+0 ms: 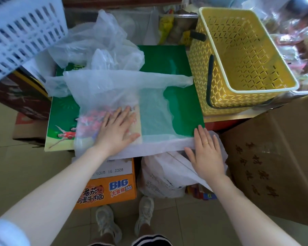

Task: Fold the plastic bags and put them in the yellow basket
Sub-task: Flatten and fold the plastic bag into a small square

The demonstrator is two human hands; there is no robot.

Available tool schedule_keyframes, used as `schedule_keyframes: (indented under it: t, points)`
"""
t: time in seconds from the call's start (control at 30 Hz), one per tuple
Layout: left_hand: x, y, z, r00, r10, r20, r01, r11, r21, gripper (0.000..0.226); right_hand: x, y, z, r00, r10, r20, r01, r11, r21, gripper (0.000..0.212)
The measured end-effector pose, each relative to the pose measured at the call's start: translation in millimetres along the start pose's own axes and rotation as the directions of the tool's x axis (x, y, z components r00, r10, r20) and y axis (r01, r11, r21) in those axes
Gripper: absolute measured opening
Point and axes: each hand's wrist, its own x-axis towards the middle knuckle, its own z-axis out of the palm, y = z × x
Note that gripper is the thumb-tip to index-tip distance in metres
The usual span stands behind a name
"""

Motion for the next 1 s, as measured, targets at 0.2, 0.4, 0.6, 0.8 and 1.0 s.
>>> schedule_keyframes:
  t: [0.2,0.4,0.6,0.8,1.0]
  points:
    - [-8,-22,-31,0.867,-0.221,-0.447,0.047,0.929,-0.368,0.031,64,-109,-47,0.933,-0.265,-0.244,0.326,0.911,0.254,0.049]
    - [-8,-58,-34,0.646,-0.605,-0.466,0.291,0.759,-0.582,0.047,151,-189,-82,0.907,-0.379,-0.182,0.417,0.866,0.276,0.047]
    - [-1,-54,-41,0.687,-0.696,-0.208,0.282,0.520,-0.806,0.026,172,-215,-87,0.889,-0.382,-0.253,0.440,0.865,0.239,0.029]
    - [-42,-62,-55,0.745,-0.540,-0.392,0.040,0.622,-0.782,0.017,162,-198,-102,0.884,-0.376,-0.277,0.453,0.833,0.317,0.020]
    - [-67,-97,-54,0.755,-0.502,-0.422,0.212,0.796,-0.567,0.026,150,-220,-81,0.872,-0.444,-0.205,0.487,0.825,0.288,0.025]
